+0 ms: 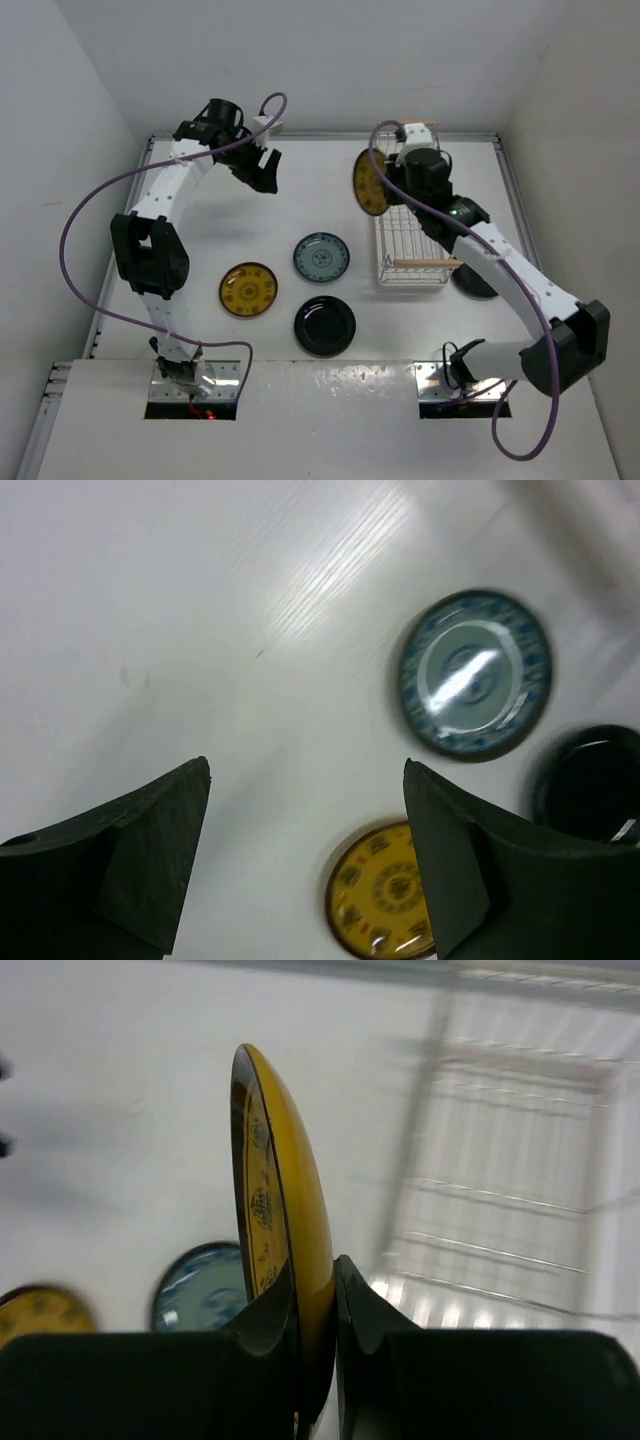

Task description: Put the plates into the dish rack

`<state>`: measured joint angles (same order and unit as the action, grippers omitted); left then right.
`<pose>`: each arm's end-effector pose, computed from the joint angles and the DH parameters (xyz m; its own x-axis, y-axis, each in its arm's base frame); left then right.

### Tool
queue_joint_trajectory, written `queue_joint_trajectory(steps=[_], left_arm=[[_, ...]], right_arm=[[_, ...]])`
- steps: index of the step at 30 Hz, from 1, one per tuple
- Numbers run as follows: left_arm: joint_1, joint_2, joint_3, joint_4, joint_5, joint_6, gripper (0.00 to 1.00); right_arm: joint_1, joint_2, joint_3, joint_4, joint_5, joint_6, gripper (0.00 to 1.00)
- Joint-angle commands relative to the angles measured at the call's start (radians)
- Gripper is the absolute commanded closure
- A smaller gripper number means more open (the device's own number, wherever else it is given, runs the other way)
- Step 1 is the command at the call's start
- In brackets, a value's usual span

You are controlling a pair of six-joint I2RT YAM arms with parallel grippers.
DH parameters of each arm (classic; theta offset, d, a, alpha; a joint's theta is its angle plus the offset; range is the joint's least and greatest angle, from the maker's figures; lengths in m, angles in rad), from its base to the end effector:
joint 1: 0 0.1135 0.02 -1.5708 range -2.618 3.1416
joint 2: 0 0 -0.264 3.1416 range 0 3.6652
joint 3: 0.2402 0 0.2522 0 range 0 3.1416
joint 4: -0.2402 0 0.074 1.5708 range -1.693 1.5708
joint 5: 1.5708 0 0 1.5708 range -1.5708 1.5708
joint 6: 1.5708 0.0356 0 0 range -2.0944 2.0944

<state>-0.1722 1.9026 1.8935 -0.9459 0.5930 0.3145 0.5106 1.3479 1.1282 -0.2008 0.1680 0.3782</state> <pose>0.4018 -0.0901 0.3364 -0.6225 0.3686 -0.6904 0.6863 0.6811 -0.2551 0.2763 0.1480 0.3316 -0.4597 0.1598 -0.8736 -0.1925 0.9424 0.2737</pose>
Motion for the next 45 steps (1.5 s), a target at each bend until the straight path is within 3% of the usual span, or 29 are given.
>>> queue_joint_trajectory(steps=[1,5,13,38,40,41,42,45], left_arm=[[0.027,0.000,-0.078,-0.019,-0.299,0.038,0.18],[0.027,0.000,-0.229,-0.031,-0.435,0.075,0.18],[0.027,0.000,-0.421,-0.018,-0.502,0.107,0.19],[0.045,0.009,-0.412,-0.007,-0.513,0.089,0.19],[0.045,0.009,-0.412,-0.007,-0.513,0.089,0.19],[0.045,0.009,-0.412,-0.007,-0.513,0.089,0.19],[0.045,0.009,-0.412,-0.007,-0.513,0.089,0.19],[0.045,0.018,-0.412,-0.007,-0.513,0.089,0.19]], right_arm=[[-0.055,-0.099,0.071,-0.132,0.357,-0.148,1.00],[-0.144,-0.109,0.074,-0.250,0.511,-0.205,1.00],[-0.185,-0.026,0.004,-0.269,0.531,-0.239,1.00],[-0.238,0.111,-0.145,-0.199,0.369,-0.272,1.00],[-0.236,0.115,-0.140,-0.207,0.372,-0.272,0.93],[-0.238,0.120,-0.142,-0.206,0.373,-0.275,0.85],[-0.236,0.119,-0.142,-0.213,0.375,-0.278,0.65],[-0.239,0.120,-0.128,-0.230,0.377,-0.280,0.51]])
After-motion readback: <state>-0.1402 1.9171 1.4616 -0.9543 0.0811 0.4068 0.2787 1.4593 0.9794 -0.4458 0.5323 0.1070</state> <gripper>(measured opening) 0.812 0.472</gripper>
